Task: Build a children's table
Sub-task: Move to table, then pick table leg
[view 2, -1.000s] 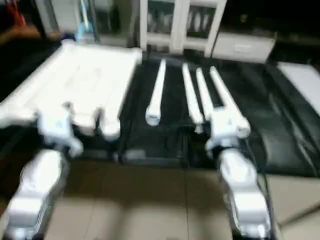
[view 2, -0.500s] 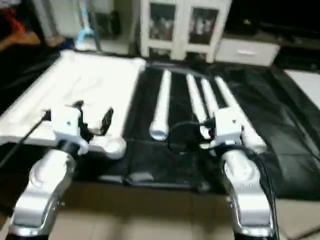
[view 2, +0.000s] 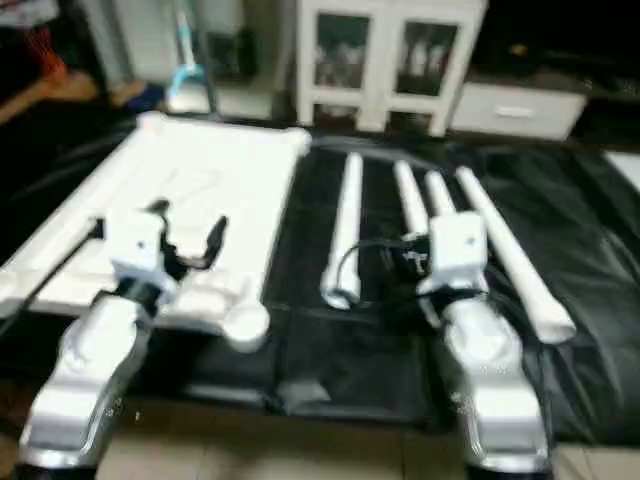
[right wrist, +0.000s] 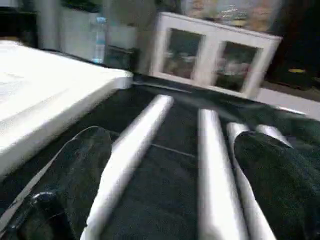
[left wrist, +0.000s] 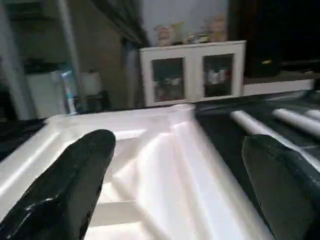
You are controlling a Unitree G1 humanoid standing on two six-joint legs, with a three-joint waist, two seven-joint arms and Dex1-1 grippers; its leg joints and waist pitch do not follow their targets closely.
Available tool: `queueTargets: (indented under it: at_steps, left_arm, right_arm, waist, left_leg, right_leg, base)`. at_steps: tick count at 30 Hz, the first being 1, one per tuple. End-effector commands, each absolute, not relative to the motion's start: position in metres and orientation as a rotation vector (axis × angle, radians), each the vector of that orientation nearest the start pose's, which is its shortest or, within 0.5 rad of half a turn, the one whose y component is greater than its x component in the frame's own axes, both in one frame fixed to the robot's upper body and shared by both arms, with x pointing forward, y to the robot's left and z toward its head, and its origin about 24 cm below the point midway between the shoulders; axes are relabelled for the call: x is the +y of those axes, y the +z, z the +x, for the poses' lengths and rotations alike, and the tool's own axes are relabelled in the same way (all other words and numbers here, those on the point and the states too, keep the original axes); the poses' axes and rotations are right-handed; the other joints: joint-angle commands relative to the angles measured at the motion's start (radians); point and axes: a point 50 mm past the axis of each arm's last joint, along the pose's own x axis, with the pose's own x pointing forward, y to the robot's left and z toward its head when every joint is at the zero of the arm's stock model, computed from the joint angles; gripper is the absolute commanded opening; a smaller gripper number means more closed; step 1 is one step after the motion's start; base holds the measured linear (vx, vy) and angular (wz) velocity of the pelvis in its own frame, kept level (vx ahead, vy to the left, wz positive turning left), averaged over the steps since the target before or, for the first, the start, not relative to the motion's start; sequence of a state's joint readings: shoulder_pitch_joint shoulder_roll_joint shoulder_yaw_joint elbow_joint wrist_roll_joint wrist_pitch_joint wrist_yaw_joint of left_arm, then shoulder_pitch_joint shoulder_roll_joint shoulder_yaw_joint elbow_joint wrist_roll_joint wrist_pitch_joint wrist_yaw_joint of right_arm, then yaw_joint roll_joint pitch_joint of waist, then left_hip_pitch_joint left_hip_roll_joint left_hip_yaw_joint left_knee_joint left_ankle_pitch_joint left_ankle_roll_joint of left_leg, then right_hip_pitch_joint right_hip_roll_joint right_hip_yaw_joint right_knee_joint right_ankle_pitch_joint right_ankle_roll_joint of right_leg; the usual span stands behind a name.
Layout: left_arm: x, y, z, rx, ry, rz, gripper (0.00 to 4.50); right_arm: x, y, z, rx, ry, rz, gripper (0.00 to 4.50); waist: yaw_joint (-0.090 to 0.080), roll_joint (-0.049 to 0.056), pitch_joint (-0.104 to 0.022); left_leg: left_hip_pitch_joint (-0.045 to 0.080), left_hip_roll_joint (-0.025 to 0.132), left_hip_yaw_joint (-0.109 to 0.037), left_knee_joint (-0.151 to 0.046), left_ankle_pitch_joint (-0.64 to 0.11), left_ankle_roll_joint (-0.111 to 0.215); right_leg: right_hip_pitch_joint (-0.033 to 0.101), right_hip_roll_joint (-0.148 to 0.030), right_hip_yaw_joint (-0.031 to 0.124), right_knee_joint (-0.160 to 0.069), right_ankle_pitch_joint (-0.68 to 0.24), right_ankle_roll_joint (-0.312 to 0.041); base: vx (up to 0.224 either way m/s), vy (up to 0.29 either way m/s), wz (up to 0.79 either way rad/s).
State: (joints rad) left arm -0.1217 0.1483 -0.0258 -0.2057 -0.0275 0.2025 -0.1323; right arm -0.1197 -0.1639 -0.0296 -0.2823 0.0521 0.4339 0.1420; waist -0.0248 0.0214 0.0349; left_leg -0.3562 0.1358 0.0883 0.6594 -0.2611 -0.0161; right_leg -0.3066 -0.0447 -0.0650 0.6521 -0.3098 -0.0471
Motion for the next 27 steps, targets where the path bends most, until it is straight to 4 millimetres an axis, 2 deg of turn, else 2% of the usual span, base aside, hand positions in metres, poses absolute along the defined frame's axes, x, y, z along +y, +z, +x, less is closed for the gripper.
queueTargets:
  at_steps: [1,2,3,4,5,6,7,8,9,10,11,12,13,14,15,16,17,18,19,22,23,24,26,27]
  left_arm:
    - [0.148,0.100,0.274,-0.096,-0.207,0.118,4.50]
    - [0.150,0.096,0.274,-0.070,-0.195,0.114,4.50]
    - [0.150,0.096,0.274,-0.068,-0.194,0.113,4.50]
    - [0.152,0.094,0.275,-0.054,-0.190,0.106,4.50]
    - [0.158,0.094,0.277,-0.047,-0.181,0.116,4.50]
    - [0.160,0.094,0.277,-0.049,-0.177,0.126,4.50]
    - [0.160,0.094,0.277,-0.049,-0.177,0.126,4.50]
    - [0.169,0.098,0.282,-0.043,-0.127,0.108,4.50]
    - [0.171,0.099,0.283,-0.042,-0.120,0.105,4.50]
    - [0.173,0.100,0.284,-0.041,-0.113,0.103,4.50]
    - [0.177,0.102,0.286,-0.048,-0.096,0.101,4.50]
    - [0.179,0.103,0.287,-0.051,-0.088,0.099,4.50]
    - [0.182,0.105,0.290,-0.054,-0.084,0.108,4.50]
    - [0.185,0.107,0.292,-0.056,-0.084,0.118,4.50]
    - [0.186,0.111,0.294,-0.062,-0.104,0.136,4.50]
    - [0.186,0.112,0.295,-0.063,-0.112,0.139,4.50]
    - [0.184,0.116,0.298,-0.068,-0.154,0.155,4.50]
    - [0.183,0.118,0.298,-0.069,-0.171,0.160,4.50]
    - [0.182,0.119,0.299,-0.069,-0.180,0.162,4.50]
    - [0.177,0.122,0.298,-0.076,-0.216,0.152,4.50]
    - [0.177,0.122,0.298,-0.076,-0.216,0.152,4.50]
    - [0.172,0.122,0.297,-0.073,-0.255,0.139,4.50]
    - [0.158,0.122,0.295,-0.062,-0.338,0.121,4.50]
    - [0.156,0.122,0.295,-0.061,-0.347,0.119,4.50]
  right_arm:
    - [-0.172,0.102,0.270,0.040,0.126,-0.114,4.35]
    - [-0.173,0.103,0.273,0.046,0.120,-0.115,4.35]
    - [-0.173,0.103,0.273,0.046,0.119,-0.116,4.35]
    - [-0.174,0.103,0.277,0.063,0.107,-0.131,4.35]
    - [-0.176,0.100,0.283,0.103,0.074,-0.155,4.35]
    - [-0.177,0.099,0.285,0.115,0.065,-0.158,4.35]
    - [-0.177,0.099,0.285,0.115,0.065,-0.158,4.35]
    - [-0.178,0.100,0.290,0.147,0.055,-0.132,4.35]
    - [-0.178,0.100,0.291,0.150,0.055,-0.128,4.35]
    - [-0.177,0.100,0.292,0.154,0.056,-0.124,4.35]
    - [-0.174,0.101,0.297,0.171,0.078,-0.117,4.35]
    - [-0.173,0.101,0.300,0.181,0.090,-0.114,4.35]
    - [-0.170,0.103,0.308,0.199,0.113,-0.108,4.35]
    - [-0.167,0.106,0.314,0.210,0.132,-0.103,4.35]
    - [-0.161,0.111,0.325,0.208,0.163,-0.095,4.43]
    - [-0.160,0.111,0.328,0.215,0.167,-0.093,4.43]
    - [-0.157,0.112,0.341,0.254,0.187,-0.097,4.43]
    - [-0.156,0.112,0.346,0.277,0.193,-0.103,4.43]
    - [-0.156,0.112,0.349,0.291,0.196,-0.108,4.43]
    - [-0.154,0.110,0.354,0.339,0.222,-0.115,4.43]
    - [-0.154,0.110,0.354,0.339,0.222,-0.115,4.43]
    - [-0.151,0.109,0.358,0.373,0.256,-0.115,4.43]
    - [-0.151,0.112,0.365,0.394,0.298,-0.119,4.43]
    - [-0.151,0.112,0.365,0.395,0.302,-0.120,4.43]
  waist:
    - [-0.044,0.029,-0.060]
    - [-0.042,0.024,-0.056]
    - [-0.040,0.010,-0.056]
    - [-0.027,-0.013,-0.054]
    - [-0.014,-0.074,-0.071]
    - [0.002,-0.070,-0.071]
    - [0.002,-0.066,-0.071]
    - [0.002,-0.050,-0.070]
    - [0.000,-0.045,-0.067]
    - [-0.004,-0.034,-0.062]
    - [-0.009,-0.021,-0.055]
    - [-0.011,-0.019,-0.052]
    - [-0.014,-0.012,-0.044]
    - [-0.017,-0.013,-0.038]
    - [-0.017,-0.011,-0.035]
    - [-0.020,-0.013,-0.032]
    - [-0.019,-0.036,-0.030]
    - [-0.019,-0.028,-0.029]
    - [-0.014,-0.021,-0.028]
    - [-0.006,-0.024,-0.031]
    - [0.005,-0.025,-0.037]
    - [0.011,0.005,-0.039]
    - [0.012,-0.012,-0.047]
    - [0.017,-0.012,-0.050]
  left_leg:
    - [0.148,0.160,-0.137,-0.132,-0.094,0.287]
    - [0.139,0.153,-0.122,-0.115,0.080,0.378]
    - [0.125,0.146,-0.111,-0.106,0.200,0.415]
    - [0.072,0.090,-0.058,-0.084,0.330,0.400]
    - [-0.004,0.011,-0.013,-0.032,0.217,0.295]
    - [-0.029,-0.014,-0.002,-0.017,0.175,0.247]
    - [-0.044,-0.003,-0.011,-0.029,0.164,0.205]
    - [-0.037,0.016,-0.014,-0.058,0.270,0.112]
    - [-0.024,0.020,-0.013,-0.063,0.261,0.100]
    - [-0.013,0.035,-0.014,-0.071,0.220,0.089]
    - [-0.007,0.052,-0.018,-0.083,0.147,0.087]
    - [-0.003,0.059,-0.018,-0.086,0.103,0.086]
    - [0.004,0.066,-0.019,-0.093,-0.004,0.066]
    - [0.004,0.066,-0.017,-0.101,-0.118,0.035]
    - [0.006,0.066,-0.014,-0.103,-0.170,0.017]
    - [0.008,0.064,-0.012,-0.104,-0.223,0.000]
    - [0.014,0.064,-0.001,-0.105,-0.285,-0.029]
    - [0.012,0.062,0.000,-0.105,-0.286,-0.036]
    - [0.015,0.065,0.008,-0.105,-0.279,-0.051]
    - [0.006,0.070,0.015,-0.109,-0.225,-0.063]
    - [0.005,0.073,0.025,-0.106,-0.153,-0.053]
    - [0.008,0.072,0.025,-0.104,-0.142,-0.060]
    - [0.000,0.073,0.034,-0.100,-0.067,-0.049]
    - [0.001,0.075,0.036,-0.097,-0.038,-0.041]
  right_leg:
    - [-0.100,-0.023,0.000,0.055,-0.057,-0.001]
    - [-0.132,-0.039,0.009,0.063,0.022,0.061]
    - [-0.138,-0.049,0.019,0.056,0.072,0.080]
    - [-0.115,-0.074,0.047,-0.017,0.214,0.066]
    - [-0.031,-0.121,0.105,-0.085,0.284,0.037]
    - [0.002,-0.151,0.139,-0.077,0.354,0.009]
    - [0.019,-0.169,0.141,-0.075,0.427,-0.020]
    - [0.008,-0.116,0.098,-0.044,0.654,-0.085]
    - [-0.002,-0.100,0.087,-0.047,0.635,-0.112]
    - [-0.008,-0.090,0.073,-0.053,0.500,-0.176]
    - [-0.011,-0.092,0.065,-0.061,0.343,-0.223]
    - [-0.014,-0.092,0.063,-0.066,0.272,-0.235]
    - [-0.022,-0.089,0.061,-0.075,0.151,-0.243]
    - [-0.023,-0.091,0.064,-0.083,0.050,-0.236]
    - [-0.027,-0.093,0.065,-0.087,0.002,-0.230]
    - [-0.032,-0.093,0.066,-0.091,-0.056,-0.223]
    - [-0.045,-0.098,0.070,-0.103,-0.170,-0.191]
    - [-0.044,-0.100,0.072,-0.102,-0.189,-0.186]
    - [-0.052,-0.099,0.072,-0.107,-0.189,-0.176]
    - [-0.046,-0.096,0.073,-0.100,-0.115,-0.171]
    - [-0.043,-0.098,0.074,-0.093,-0.034,-0.182]
    - [-0.045,-0.098,0.074,-0.086,-0.010,-0.189]
    - [-0.034,-0.093,0.071,-0.078,0.101,-0.220]
    - [-0.033,-0.097,0.072,-0.074,0.133,-0.229]
  base:
    - [0.130,0.046,0.08]
    - [0.130,0.046,0.08]
    - [0.099,0.025,0.00]
    - [0.065,-0.003,-0.01]
    - [0.065,-0.003,-0.01]
    - [0.000,0.000,0.00]
    - [0.026,-0.054,0.01]
    - [0.026,-0.054,0.01]
    - [0.000,0.000,0.00]
    - [0.000,0.000,0.00]
    - [0.000,0.000,0.00]
    - [0.000,0.000,0.00]
    - [0.000,0.000,0.00]
    - [0.000,0.000,0.00]
    - [-0.059,0.021,0.03]
    - [-0.081,0.008,0.07]
    - [-0.081,0.008,0.07]
    - [-0.074,-0.008,0.09]
    - [-0.060,-0.017,0.08]
    - [-0.020,-0.006,0.03]
    - [0.000,0.000,0.00]
    - [0.000,0.000,0.00]
    - [0.000,0.000,0.00]
    - [0.000,0.000,0.00]
